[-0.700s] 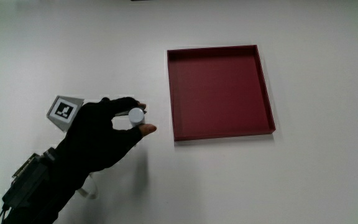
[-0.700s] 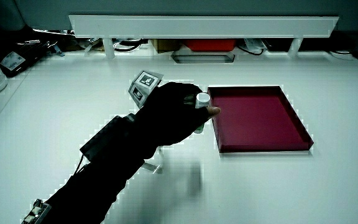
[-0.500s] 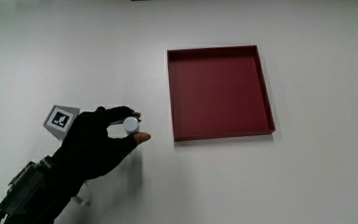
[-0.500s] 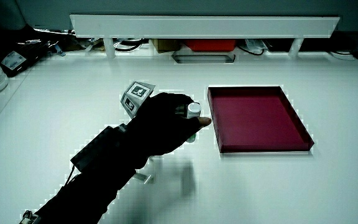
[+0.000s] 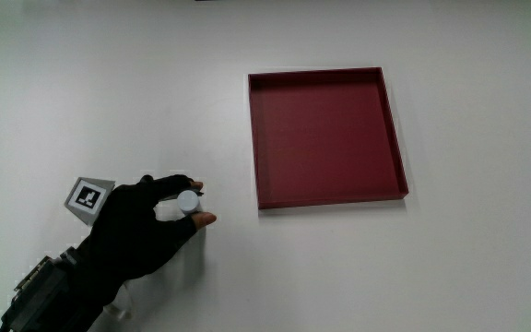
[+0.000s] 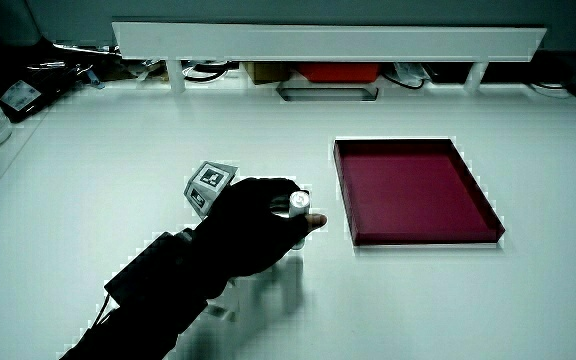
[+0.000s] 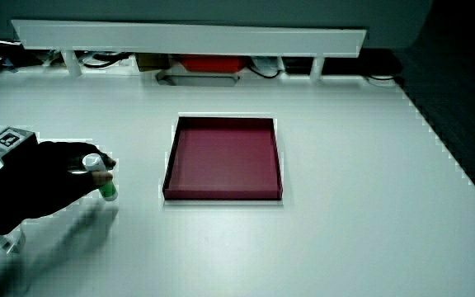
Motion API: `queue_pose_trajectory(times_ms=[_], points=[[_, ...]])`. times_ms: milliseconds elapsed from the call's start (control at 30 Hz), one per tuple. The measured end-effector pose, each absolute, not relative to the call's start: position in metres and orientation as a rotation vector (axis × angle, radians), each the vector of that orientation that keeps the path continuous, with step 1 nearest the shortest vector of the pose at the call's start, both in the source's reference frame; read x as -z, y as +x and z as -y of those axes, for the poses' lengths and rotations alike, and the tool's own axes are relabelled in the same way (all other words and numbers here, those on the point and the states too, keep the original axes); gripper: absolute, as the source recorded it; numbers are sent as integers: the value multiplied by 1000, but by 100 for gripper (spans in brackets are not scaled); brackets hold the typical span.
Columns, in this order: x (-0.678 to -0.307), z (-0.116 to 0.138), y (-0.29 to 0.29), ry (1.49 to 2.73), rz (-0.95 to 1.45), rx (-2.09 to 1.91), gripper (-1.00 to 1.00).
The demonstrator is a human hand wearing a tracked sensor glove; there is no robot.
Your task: Place glue stick
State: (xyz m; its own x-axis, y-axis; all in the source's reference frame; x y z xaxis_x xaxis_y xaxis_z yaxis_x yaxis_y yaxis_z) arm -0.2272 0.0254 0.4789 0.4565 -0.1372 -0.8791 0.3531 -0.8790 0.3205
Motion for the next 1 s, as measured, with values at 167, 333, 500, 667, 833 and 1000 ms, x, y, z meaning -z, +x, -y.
queue_pose_trajectory(times_ms=[167,333,500,667,833,1000], points=[[-486,-28,-227,2235,-173,1418,0],[-491,-31,-228,2221,-156,1409,0],[-493,-30,-228,2218,-142,1397,0],[-494,-30,-229,2214,-124,1383,-10],[-494,-31,-229,2212,-132,1400,-26],[-497,-31,-231,2206,-131,1412,-42]])
